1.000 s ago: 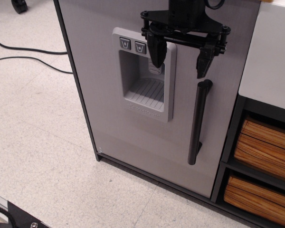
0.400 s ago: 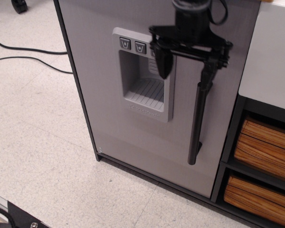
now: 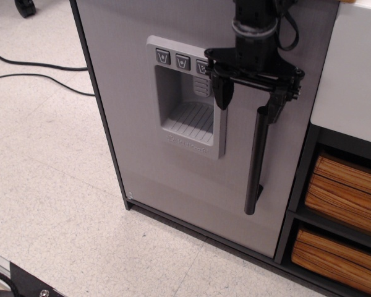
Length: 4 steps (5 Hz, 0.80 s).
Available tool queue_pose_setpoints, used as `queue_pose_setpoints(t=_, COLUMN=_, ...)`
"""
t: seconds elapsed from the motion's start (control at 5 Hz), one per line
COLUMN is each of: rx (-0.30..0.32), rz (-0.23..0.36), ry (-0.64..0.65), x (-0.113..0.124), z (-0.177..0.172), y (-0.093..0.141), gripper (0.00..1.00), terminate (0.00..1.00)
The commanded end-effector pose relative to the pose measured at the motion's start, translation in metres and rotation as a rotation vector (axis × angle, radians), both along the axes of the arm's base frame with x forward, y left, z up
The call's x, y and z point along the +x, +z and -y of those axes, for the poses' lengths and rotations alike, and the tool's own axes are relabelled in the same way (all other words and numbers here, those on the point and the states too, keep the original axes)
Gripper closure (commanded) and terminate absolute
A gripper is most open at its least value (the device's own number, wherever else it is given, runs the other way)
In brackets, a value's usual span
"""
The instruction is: Open fridge
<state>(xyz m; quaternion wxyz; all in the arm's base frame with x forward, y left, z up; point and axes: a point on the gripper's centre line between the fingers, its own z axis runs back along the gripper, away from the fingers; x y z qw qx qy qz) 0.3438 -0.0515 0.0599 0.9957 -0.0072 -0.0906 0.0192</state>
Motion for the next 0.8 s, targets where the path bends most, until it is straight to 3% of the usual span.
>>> queue_pose_setpoints(t=0.0, rx=0.000, rz=0.159, ry=-0.019, x=0.007, z=0.016, y=-0.005, gripper=0.00, terminate=0.00)
queue_pose_setpoints(t=0.2, rx=0.005, rz=0.231, ry=-0.006, x=0.009, z=0.023, y=-0.013, gripper=0.00, terminate=0.00)
queue_pose_setpoints(t=0.4, rx=0.006, rz=0.295, ry=0.015, x=0.015, z=0.029, y=-0.016, gripper=1.00, terminate=0.00)
queue_pose_setpoints(t=0.6, rx=0.002, rz=0.312, ry=0.037, x=0.018, z=0.029, y=-0.016, gripper=1.00, terminate=0.00)
